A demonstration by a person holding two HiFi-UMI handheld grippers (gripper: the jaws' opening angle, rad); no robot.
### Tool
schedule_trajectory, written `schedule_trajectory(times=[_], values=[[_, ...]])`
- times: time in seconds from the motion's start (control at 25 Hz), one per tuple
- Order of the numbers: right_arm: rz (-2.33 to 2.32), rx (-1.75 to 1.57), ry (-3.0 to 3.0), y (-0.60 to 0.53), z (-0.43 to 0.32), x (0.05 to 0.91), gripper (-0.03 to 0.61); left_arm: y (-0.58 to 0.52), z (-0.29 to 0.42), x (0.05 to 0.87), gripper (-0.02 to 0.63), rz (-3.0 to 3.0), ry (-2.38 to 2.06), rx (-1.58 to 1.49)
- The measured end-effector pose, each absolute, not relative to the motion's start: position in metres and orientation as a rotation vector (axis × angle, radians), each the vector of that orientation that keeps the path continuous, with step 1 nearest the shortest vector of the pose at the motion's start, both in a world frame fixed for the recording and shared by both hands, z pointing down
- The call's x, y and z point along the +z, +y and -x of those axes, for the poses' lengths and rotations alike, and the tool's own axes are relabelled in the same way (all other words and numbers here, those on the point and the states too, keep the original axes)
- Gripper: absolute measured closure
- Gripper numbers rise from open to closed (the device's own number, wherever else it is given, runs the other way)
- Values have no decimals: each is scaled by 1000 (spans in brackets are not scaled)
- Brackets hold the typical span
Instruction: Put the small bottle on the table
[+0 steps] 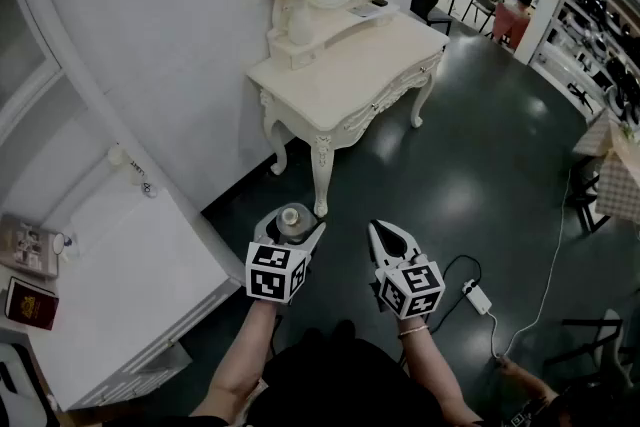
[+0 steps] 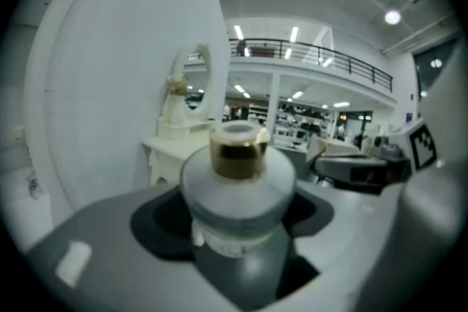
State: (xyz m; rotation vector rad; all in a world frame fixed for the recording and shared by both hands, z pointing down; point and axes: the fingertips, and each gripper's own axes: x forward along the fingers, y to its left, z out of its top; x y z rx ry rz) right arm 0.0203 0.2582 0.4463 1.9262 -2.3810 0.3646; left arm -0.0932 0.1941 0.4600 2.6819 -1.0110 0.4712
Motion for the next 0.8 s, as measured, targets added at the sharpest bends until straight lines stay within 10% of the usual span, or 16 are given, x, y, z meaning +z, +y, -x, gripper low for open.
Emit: schedule_trajectory(times=[0.8], values=[[-1905, 430, -2424, 266, -58, 456, 574, 199, 57, 460, 278, -2656, -1065, 494]])
